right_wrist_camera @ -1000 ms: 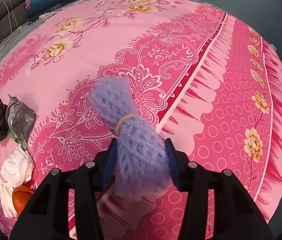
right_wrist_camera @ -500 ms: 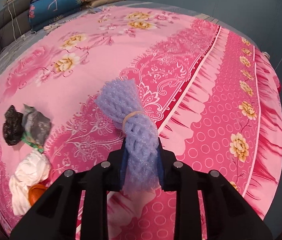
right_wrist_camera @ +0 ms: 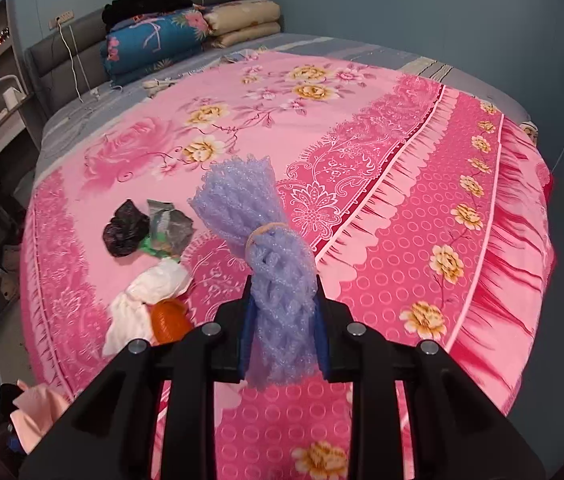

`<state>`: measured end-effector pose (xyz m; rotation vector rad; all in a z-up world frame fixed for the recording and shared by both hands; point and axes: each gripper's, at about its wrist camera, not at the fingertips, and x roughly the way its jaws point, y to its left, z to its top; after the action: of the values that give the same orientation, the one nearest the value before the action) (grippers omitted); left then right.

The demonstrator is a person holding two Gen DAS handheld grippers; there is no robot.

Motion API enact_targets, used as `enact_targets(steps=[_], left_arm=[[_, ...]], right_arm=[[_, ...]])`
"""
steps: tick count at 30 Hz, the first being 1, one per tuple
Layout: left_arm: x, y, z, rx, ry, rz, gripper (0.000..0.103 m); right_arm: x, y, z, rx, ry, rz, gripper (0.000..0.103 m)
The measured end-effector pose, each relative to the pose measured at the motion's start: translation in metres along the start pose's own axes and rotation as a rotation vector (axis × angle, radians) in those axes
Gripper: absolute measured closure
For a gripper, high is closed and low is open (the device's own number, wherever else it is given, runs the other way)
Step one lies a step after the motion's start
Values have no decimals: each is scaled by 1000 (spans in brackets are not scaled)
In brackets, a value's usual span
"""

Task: Collect trash
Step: 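Lift the pink cloth and purple net and carry both over the bin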

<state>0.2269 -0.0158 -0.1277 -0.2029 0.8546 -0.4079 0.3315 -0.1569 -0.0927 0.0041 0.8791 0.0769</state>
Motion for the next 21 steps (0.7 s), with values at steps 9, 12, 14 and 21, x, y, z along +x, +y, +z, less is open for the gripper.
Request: enact_targets(steps=[9,12,14,21], left_arm=[[-44,-27,-5,59,-68,-37,76],[-55,-36,-8,77,-88,-44,76],[-65,-44,-8,100,-108,-44,76],[-84,-66,-10,155,-138,-48,76]], right_arm=[[-85,-14,-34,60,-63,24,78],[-111,-21,-45,85,-88,23,78],[-129,-27,-53,100,-114,19,78],[-181,-49,-83,167,-168,12,78]])
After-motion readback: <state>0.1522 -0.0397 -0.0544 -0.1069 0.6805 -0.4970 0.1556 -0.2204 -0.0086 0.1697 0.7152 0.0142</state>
